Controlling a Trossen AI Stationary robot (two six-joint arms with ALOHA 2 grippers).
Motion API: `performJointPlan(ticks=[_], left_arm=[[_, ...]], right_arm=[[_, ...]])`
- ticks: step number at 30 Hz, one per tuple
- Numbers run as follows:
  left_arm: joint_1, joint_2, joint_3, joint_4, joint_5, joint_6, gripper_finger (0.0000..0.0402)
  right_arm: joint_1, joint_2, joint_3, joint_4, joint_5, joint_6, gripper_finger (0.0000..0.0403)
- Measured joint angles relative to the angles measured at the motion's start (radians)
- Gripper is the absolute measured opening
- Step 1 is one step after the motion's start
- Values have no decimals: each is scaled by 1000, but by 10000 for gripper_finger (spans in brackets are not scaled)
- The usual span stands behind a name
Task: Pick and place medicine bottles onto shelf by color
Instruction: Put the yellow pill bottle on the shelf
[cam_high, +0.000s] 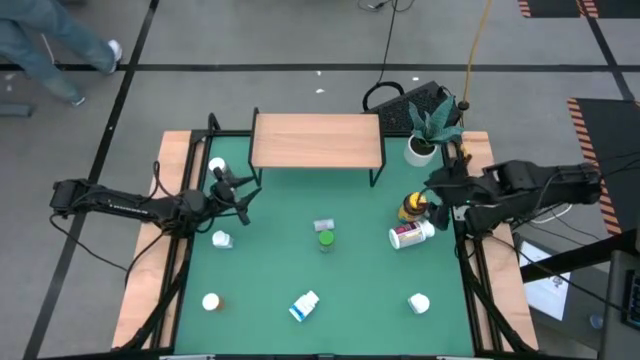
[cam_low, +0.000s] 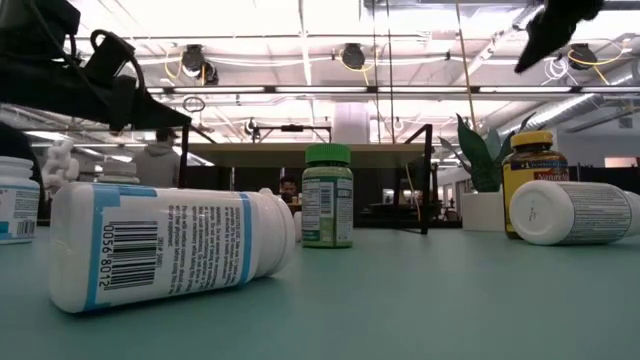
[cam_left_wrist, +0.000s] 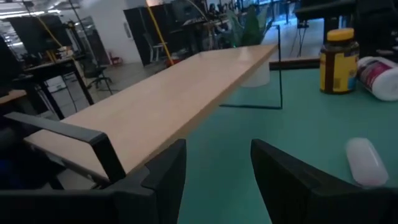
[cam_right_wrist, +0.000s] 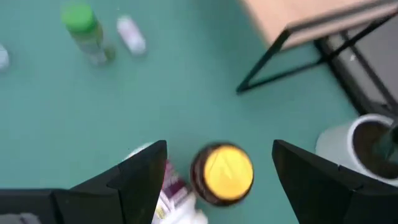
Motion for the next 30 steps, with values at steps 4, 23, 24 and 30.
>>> performJointPlan(ticks=[4, 23, 24, 30], left_arm=[[0, -1, 0, 24, -3, -18, 184], [-26, 0, 0, -77, 82, -115, 184], [-30, 0, 0, -82, 82, -123, 184], [-46, 0, 0, -78, 82, -132, 184]], right_arm=[[-33, 26, -66, 16, -92, 37, 289], [-165, 91, -142, 52, -98, -34, 289], [-175, 91, -142, 55, -101, -45, 289], [-208, 88, -174, 88, -125, -86, 289]])
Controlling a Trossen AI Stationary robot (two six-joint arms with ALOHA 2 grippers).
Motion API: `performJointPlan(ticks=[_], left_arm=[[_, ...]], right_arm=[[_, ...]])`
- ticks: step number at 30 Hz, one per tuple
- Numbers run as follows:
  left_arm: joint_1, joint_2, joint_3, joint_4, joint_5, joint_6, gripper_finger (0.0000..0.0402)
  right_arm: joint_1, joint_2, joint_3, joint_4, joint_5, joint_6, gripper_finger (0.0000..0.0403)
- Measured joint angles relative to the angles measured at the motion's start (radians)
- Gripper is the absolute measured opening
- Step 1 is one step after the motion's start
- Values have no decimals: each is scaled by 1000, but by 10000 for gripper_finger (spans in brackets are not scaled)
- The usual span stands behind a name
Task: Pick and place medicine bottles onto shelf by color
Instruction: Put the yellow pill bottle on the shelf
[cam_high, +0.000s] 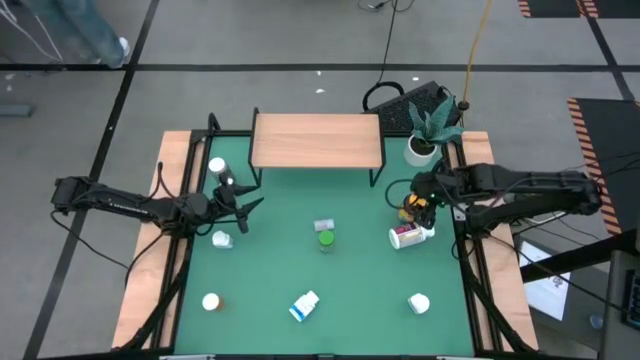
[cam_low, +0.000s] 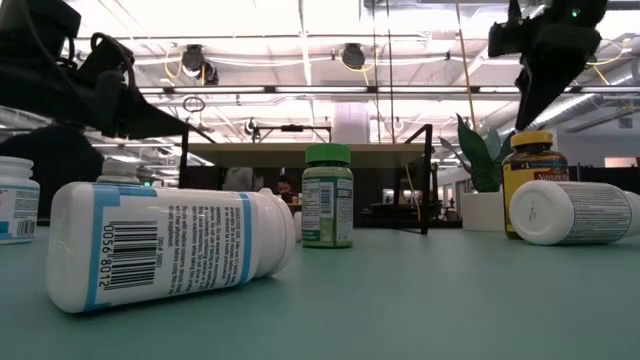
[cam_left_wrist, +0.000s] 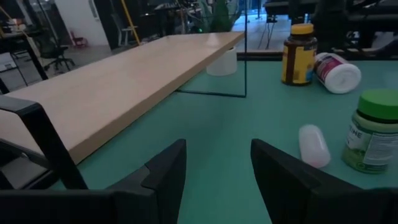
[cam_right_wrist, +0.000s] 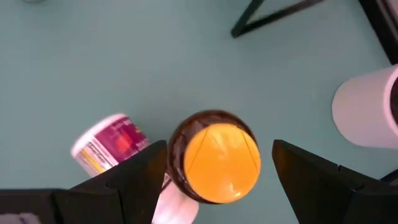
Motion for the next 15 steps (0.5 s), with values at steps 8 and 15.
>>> performJointPlan(ticks=[8, 15], left_arm=[[0, 0, 0, 3, -2, 28, 184], [1, 0, 0, 63, -6, 90, 184]], right_arm=[[0, -4, -127, 53, -24, -22, 288], [0, -32, -139, 87, -26, -84, 278]])
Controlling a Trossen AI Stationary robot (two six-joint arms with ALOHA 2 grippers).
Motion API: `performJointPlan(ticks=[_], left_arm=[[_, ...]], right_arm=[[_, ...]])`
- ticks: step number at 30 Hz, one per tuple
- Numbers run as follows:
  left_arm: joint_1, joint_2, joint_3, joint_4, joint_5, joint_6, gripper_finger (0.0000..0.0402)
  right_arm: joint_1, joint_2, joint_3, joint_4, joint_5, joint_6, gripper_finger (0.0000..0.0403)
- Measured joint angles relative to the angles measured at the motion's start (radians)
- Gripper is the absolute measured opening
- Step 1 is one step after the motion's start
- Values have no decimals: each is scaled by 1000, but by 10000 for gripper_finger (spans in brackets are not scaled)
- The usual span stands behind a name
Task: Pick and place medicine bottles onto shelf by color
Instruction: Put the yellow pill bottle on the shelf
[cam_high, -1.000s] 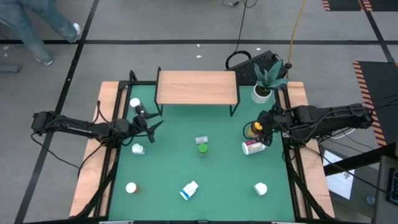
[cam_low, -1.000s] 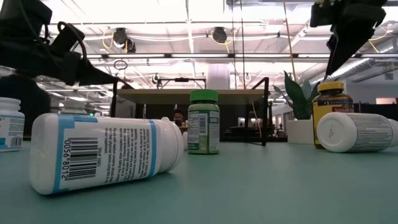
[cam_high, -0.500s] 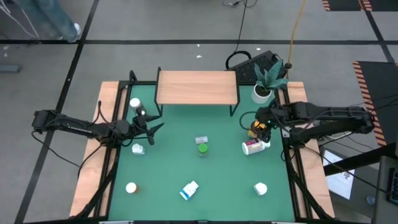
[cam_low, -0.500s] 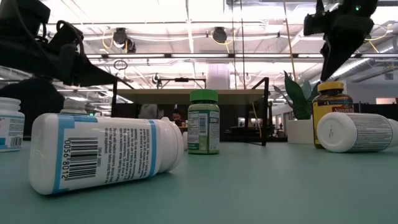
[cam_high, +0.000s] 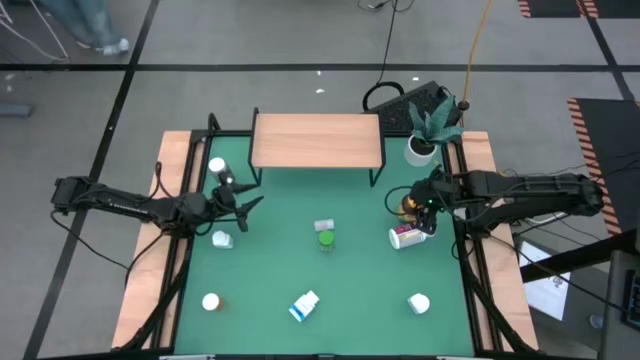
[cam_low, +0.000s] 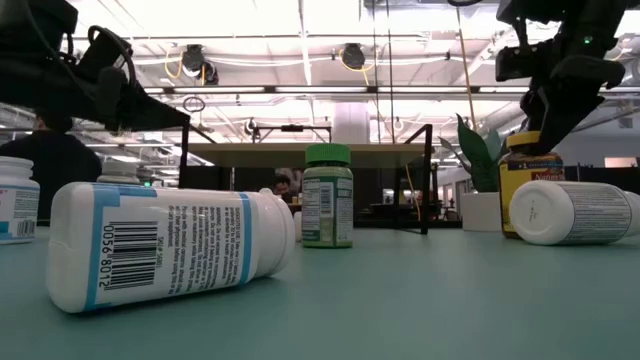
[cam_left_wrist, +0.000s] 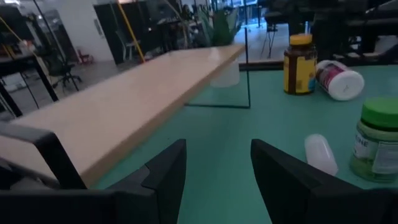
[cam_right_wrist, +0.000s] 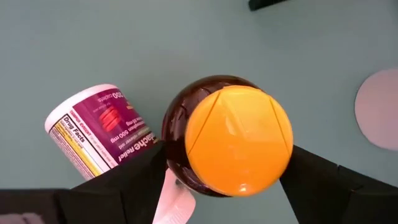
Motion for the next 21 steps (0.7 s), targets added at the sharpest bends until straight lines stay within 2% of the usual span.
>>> performJointPlan(ticks=[4, 10, 13, 15, 21], left_arm=[[1, 0, 0, 47, -2, 37, 184], [21, 0, 0, 92, -3, 53, 184], [45, 0, 0, 95, -5, 18, 184], [57, 0, 0, 95, -5, 2, 184], [68, 0, 0, 95, -5, -16, 184]], right_arm=[[0, -29, -1, 1, -7, -18, 255], [0, -51, -1, 0, 0, -24, 187], [0, -53, -1, 0, 2, -12, 180], [0, -53, -1, 0, 2, 8, 155], [1, -53, -1, 3, 3, 64, 125]])
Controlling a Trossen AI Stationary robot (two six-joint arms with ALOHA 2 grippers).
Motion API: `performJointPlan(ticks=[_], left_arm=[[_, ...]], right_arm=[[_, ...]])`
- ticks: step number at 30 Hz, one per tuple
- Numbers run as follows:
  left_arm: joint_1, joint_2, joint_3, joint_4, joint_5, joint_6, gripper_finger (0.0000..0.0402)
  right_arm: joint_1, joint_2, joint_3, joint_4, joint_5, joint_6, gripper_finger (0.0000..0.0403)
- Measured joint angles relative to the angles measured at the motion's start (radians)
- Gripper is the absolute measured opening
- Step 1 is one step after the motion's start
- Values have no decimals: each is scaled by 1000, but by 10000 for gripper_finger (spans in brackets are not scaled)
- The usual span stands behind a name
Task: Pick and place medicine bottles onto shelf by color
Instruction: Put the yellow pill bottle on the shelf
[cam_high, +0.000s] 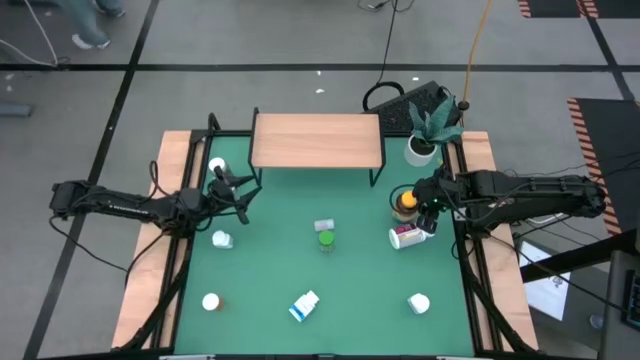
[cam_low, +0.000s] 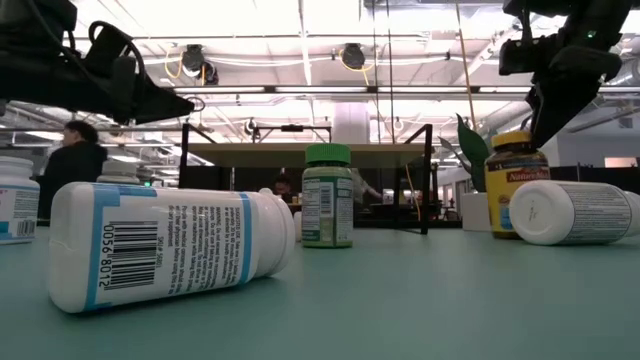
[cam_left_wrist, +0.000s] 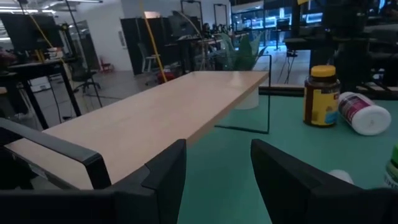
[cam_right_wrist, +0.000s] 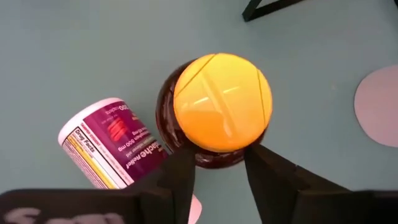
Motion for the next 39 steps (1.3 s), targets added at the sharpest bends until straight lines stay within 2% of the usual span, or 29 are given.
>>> performJointPlan(ticks=[4, 8, 15, 21, 25, 33, 39], left_arm=[[0, 0, 0, 0, 0, -1, 184], [0, 0, 0, -2, 0, 0, 184], [0, 0, 0, -13, 1, -35, 184], [0, 0, 0, -19, 1, -83, 184], [0, 0, 0, -19, 1, -84, 184], [0, 0, 0, -44, 2, -84, 184], [0, 0, 0, -54, 3, -86, 184]], right_arm=[[0, 0, 0, 0, -26, -1, 104], [0, 0, 0, 0, -26, -24, 114], [0, 0, 0, 2, -26, -62, 197], [0, 0, 0, 86, -21, -86, 277], [0, 0, 0, 129, -24, -81, 307], [0, 0, 0, 133, -24, -85, 303], [-1, 3, -91, 282, 53, -95, 289]])
